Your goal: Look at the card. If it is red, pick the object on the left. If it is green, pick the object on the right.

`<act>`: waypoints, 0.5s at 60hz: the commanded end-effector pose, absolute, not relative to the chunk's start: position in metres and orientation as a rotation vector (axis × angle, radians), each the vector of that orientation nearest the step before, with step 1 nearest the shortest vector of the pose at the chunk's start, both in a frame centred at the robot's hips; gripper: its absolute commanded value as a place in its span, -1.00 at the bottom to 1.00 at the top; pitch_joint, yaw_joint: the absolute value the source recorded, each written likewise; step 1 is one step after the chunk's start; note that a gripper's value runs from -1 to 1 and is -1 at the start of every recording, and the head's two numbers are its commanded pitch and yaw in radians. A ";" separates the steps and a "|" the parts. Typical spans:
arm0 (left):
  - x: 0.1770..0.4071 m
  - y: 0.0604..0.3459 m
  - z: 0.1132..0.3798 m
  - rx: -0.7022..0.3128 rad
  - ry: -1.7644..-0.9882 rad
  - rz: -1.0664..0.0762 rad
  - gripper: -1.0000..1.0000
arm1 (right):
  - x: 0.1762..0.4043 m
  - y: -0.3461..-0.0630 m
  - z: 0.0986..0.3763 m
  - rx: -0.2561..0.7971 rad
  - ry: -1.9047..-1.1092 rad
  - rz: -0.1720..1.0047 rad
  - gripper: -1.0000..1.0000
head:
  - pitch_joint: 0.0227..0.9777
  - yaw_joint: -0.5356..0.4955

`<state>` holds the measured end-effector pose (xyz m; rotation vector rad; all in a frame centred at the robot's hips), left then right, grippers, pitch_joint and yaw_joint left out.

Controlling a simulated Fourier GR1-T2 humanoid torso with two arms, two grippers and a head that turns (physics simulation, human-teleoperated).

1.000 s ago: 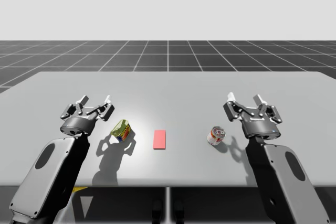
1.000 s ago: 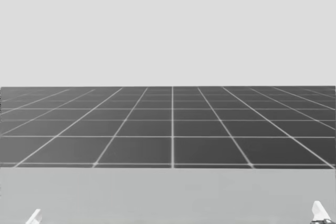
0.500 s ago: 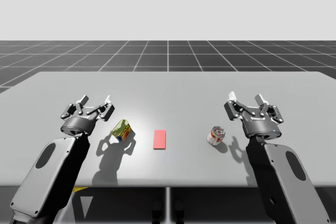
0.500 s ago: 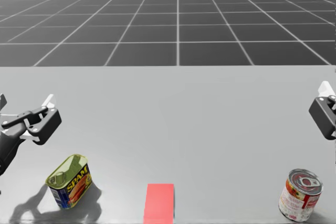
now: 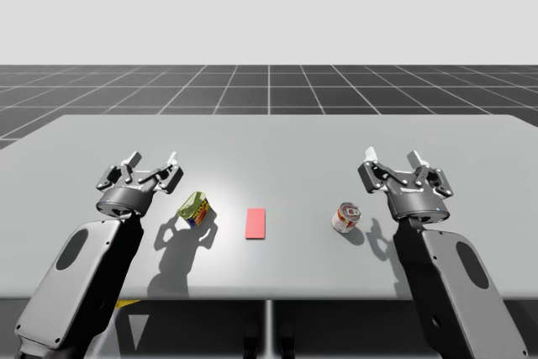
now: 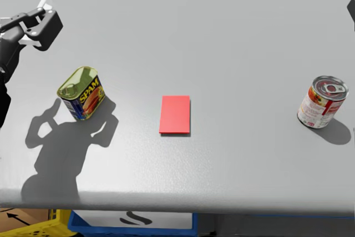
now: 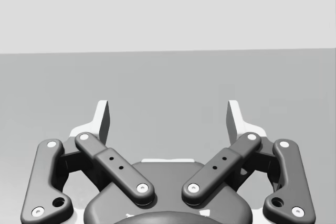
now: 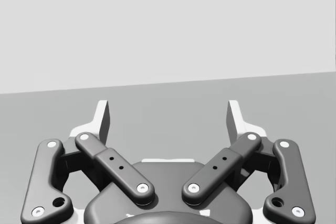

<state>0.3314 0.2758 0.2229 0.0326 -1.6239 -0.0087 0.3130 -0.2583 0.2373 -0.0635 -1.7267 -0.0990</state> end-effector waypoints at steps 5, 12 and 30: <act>0.331 0.276 0.224 0.033 -1.627 -0.008 -1.00 | 0.313 -0.257 0.236 -0.069 -1.726 -0.094 -1.00 | 0.88 0.18; 0.331 0.276 0.224 0.033 -1.627 -0.008 -1.00 | 0.313 -0.257 0.236 -0.070 -1.726 -0.093 -1.00 | 0.87 0.19; 0.331 0.276 0.224 0.033 -1.627 -0.008 -1.00 | 0.314 -0.257 0.235 -0.070 -1.728 -0.087 -1.00 | 0.84 0.35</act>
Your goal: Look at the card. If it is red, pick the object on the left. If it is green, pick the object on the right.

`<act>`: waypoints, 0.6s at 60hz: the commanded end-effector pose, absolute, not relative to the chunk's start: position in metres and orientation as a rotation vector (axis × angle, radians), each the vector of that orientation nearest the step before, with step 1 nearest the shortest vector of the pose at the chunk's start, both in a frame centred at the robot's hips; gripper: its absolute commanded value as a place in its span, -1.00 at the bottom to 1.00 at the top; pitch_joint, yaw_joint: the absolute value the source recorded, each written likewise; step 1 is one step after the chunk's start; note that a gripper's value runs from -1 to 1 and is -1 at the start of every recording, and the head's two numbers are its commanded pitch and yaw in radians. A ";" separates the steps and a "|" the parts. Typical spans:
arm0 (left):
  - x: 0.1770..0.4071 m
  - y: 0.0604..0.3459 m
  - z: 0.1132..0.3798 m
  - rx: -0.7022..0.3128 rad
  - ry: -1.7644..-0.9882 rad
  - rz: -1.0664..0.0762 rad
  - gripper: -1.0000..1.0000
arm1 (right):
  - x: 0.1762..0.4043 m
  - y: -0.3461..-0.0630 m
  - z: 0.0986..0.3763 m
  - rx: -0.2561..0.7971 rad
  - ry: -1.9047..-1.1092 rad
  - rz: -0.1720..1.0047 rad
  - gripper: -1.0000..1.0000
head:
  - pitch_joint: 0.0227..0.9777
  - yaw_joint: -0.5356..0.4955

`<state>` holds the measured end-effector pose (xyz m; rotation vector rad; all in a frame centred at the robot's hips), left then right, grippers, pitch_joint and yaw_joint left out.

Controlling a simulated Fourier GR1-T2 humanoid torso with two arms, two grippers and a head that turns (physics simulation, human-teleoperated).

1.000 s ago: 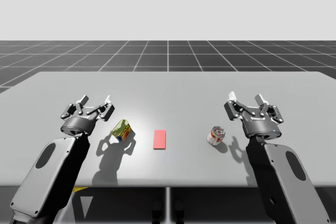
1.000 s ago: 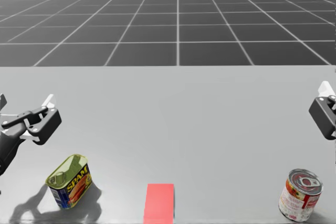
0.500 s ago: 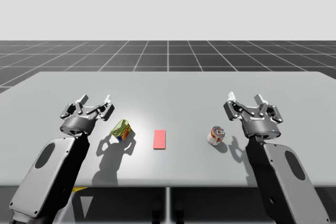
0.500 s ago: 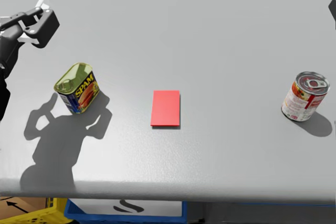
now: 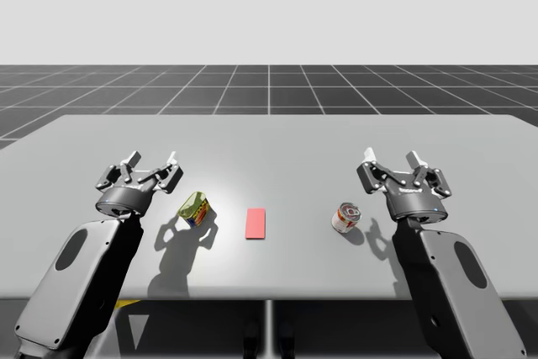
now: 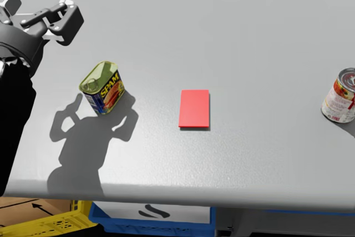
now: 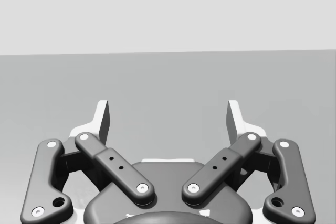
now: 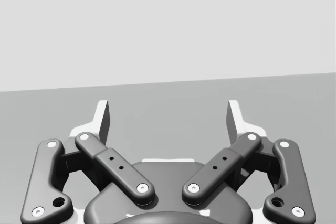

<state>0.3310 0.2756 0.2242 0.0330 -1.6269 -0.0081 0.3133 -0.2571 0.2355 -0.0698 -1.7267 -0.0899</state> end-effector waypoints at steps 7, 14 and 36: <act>0.331 0.275 0.224 0.034 -1.629 -0.005 -1.00 | 0.314 -0.257 0.235 -0.071 -1.728 -0.086 -1.00 | 0.82 0.49; 0.330 0.276 0.225 0.033 -1.630 -0.004 -1.00 | 0.314 -0.257 0.235 -0.071 -1.727 -0.086 -1.00 | 0.81 0.61; 0.330 0.275 0.224 0.021 -1.625 0.002 -1.00 | 0.313 -0.257 0.234 -0.069 -1.725 -0.084 -1.00 | 0.79 0.73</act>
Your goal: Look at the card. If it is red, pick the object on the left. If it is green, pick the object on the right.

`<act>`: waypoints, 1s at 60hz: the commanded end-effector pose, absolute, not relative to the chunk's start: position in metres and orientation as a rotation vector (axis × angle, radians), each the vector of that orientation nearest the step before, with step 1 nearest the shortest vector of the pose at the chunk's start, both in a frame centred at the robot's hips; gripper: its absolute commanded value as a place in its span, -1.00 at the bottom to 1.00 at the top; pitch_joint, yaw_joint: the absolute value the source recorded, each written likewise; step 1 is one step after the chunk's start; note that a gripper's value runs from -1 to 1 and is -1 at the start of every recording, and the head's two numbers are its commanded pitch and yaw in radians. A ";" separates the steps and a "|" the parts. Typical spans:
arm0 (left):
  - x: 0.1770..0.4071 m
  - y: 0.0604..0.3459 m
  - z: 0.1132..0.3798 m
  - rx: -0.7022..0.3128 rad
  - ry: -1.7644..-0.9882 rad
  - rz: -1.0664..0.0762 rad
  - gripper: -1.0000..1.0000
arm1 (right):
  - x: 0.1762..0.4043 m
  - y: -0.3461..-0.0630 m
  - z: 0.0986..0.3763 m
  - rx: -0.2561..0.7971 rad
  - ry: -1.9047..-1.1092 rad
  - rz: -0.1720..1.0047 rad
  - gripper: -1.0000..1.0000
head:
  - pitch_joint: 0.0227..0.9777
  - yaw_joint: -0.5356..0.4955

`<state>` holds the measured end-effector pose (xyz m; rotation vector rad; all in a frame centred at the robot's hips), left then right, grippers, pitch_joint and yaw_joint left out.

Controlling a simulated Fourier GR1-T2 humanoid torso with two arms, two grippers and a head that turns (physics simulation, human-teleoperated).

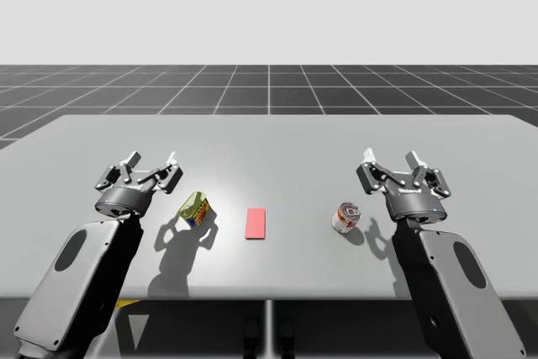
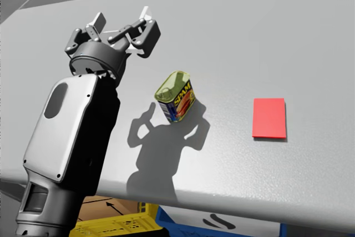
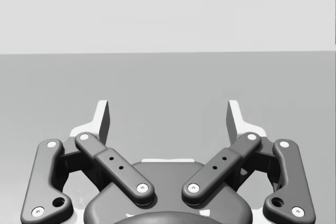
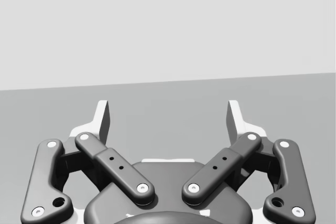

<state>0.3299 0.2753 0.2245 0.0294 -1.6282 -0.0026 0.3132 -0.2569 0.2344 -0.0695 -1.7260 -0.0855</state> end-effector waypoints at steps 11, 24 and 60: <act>0.325 0.272 0.229 -0.076 -1.611 0.002 -1.00 | 0.314 -0.256 0.233 -0.073 -1.720 -0.079 -1.00 | 0.79 0.72; 0.298 0.268 0.252 -0.206 -1.590 -0.074 -1.00 | 0.315 -0.255 0.229 -0.081 -1.708 -0.078 -1.00 | 0.79 0.74; 0.225 0.283 0.181 -0.222 -1.344 -0.392 -1.00 | 0.318 -0.253 0.225 -0.092 -1.703 -0.070 -1.00 | 0.80 0.78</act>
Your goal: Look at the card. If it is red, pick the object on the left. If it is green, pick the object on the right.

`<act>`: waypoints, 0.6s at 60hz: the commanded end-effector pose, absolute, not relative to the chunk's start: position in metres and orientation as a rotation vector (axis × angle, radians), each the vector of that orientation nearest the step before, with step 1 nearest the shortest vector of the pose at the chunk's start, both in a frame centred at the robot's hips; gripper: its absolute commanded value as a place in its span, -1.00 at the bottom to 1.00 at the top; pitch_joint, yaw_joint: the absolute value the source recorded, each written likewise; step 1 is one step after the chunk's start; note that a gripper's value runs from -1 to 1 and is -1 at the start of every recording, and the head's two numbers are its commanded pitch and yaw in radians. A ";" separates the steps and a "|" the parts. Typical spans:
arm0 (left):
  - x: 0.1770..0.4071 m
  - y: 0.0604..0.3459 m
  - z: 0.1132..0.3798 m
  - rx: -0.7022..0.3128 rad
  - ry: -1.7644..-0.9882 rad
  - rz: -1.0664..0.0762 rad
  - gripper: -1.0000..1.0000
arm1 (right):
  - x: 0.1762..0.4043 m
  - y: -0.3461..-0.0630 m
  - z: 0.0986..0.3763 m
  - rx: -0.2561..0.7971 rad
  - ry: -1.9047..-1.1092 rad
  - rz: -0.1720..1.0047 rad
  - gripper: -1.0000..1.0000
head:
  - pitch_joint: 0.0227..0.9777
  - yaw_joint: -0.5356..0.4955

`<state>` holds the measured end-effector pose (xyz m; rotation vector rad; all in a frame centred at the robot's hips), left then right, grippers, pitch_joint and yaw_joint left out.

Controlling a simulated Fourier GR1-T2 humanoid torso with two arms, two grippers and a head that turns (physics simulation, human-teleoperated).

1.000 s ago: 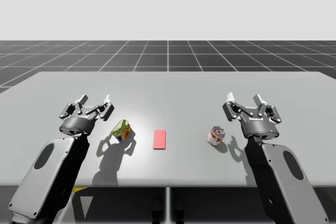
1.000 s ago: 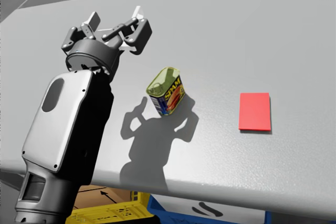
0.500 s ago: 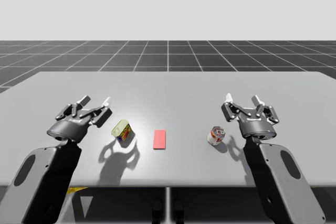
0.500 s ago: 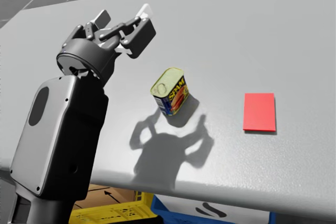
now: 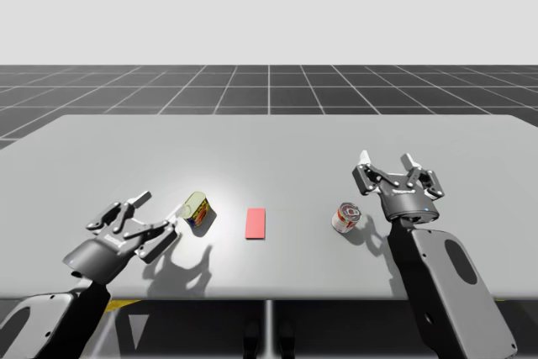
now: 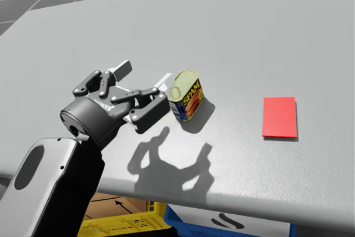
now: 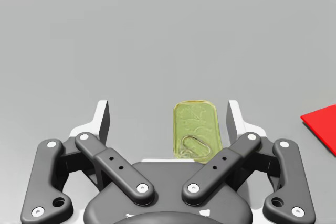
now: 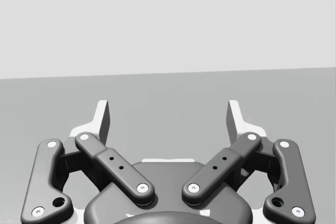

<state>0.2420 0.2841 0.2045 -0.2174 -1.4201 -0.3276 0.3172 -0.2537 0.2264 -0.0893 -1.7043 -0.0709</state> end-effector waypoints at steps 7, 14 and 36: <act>0.219 0.280 0.170 -0.216 -1.294 -0.410 -1.00 | 0.318 -0.254 0.225 -0.094 -1.703 -0.071 -1.00 | 0.80 0.77; 0.222 0.275 0.160 -0.219 -1.249 -0.403 -1.00 | 0.317 -0.254 0.225 -0.094 -1.705 -0.072 -1.00 | 0.80 0.76; 0.251 0.264 0.146 -0.200 -1.227 -0.350 -1.00 | 0.318 -0.255 0.226 -0.095 -1.707 -0.072 -1.00 | 0.80 0.75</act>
